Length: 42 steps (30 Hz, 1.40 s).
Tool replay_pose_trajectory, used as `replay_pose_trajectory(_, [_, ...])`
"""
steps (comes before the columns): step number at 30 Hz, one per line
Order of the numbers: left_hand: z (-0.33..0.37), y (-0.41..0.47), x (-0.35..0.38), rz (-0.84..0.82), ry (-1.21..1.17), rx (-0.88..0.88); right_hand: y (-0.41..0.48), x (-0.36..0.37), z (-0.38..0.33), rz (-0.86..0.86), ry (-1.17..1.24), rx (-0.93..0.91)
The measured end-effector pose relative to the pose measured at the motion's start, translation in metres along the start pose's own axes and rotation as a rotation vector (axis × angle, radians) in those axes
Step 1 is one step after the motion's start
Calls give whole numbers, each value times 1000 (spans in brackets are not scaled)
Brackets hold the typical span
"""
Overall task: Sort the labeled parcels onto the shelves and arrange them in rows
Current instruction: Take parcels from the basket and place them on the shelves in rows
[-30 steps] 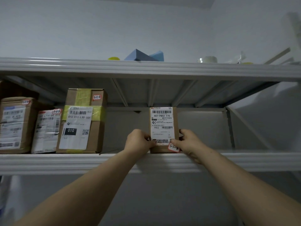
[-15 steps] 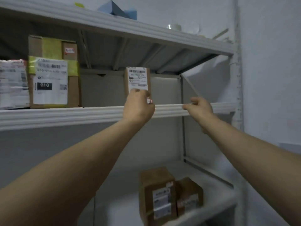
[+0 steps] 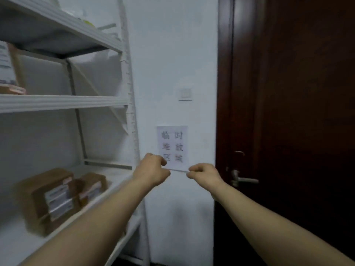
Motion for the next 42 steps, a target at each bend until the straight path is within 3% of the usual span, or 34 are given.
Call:
replay_pose_trajectory(8, [229,-113,169,-367,-217,283,-191,-221,147,268,21,304])
replay_pose_trajectory(15, [441,-270,312,-717,-274,505,-407,-413,256,674,86,477])
replay_pose_trajectory(24, [609,-405,413,-949,-277,675,-597,-532,339,1011,155,674])
replay_pose_trajectory(30, [700,-431,483,-1125,-354,674,-648,-597,381,1148,184,769])
replay_pose_trajectory(36, [786,-429,569,-1312,-397,461,-645,-666,424,1259,279,847])
replay_pose_trajectory(42, [846,-426,657,-1367,-353,342,-628,-722,468,1276,292,908])
Point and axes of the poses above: each hand's wrist, its own y-axis towards the middle knuckle, its own x-axis out of the palm, z = x × y, the point moved 4 cm from there along y, towards the middle knuckle, and after that the axes turned 5 degrees about -z, right-handed, at the moved point
